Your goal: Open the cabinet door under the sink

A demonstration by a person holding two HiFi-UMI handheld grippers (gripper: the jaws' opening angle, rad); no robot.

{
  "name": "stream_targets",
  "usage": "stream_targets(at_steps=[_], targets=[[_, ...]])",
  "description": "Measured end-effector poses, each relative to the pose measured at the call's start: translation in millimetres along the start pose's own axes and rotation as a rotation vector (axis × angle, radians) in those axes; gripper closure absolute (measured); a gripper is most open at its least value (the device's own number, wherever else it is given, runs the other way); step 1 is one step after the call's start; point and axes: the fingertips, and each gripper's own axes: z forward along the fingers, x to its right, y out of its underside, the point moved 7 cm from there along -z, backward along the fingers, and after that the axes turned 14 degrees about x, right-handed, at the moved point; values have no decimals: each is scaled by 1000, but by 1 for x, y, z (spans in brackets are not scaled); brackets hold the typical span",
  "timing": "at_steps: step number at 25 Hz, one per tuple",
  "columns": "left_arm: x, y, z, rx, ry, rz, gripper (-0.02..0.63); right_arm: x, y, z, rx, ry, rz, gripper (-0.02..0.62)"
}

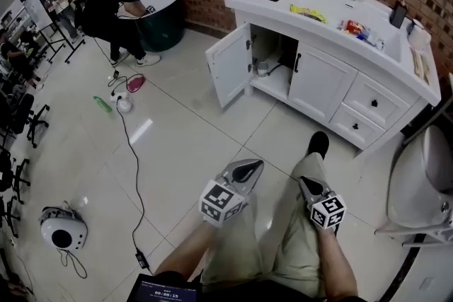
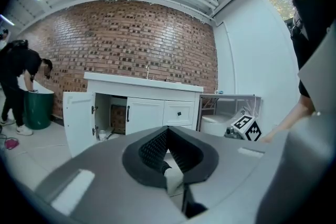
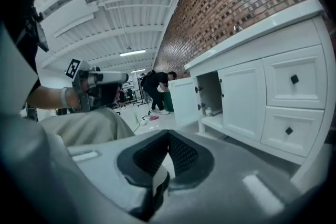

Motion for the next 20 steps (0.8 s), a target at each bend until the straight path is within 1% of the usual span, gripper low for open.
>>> stream_targets(at_steps=[2,4,6,8,10,12,15,17,20], targets=[[8,-1,-26,12,-22,0,591,-19,18,-5,-49,-14,-15,604],[19,0,-48,30,-38,-15,591,-43,25,-16,-102,-19,-83,604],[32,4,-69,55,-48,-38,591,-68,19,-31,-155,-20,-160,604],[44,7,-87,86,-58,-55,591,-89,1,-45,-177,-15,-181,604],[56,10,-101,105,-68,-64,591,-102,-24,-63,-147,-2,-185,604],[70,16,-110,102,-68,-68,591,-110,-48,-89,-97,11,-183,604],[92,24,-119,89,-53,-66,591,-117,-81,-123,10,32,-128,604],[105,30,-122,82,-53,-67,591,-121,-91,-139,44,42,-123,604],[124,40,-124,62,-55,-65,591,-129,-89,-154,56,27,-139,604]])
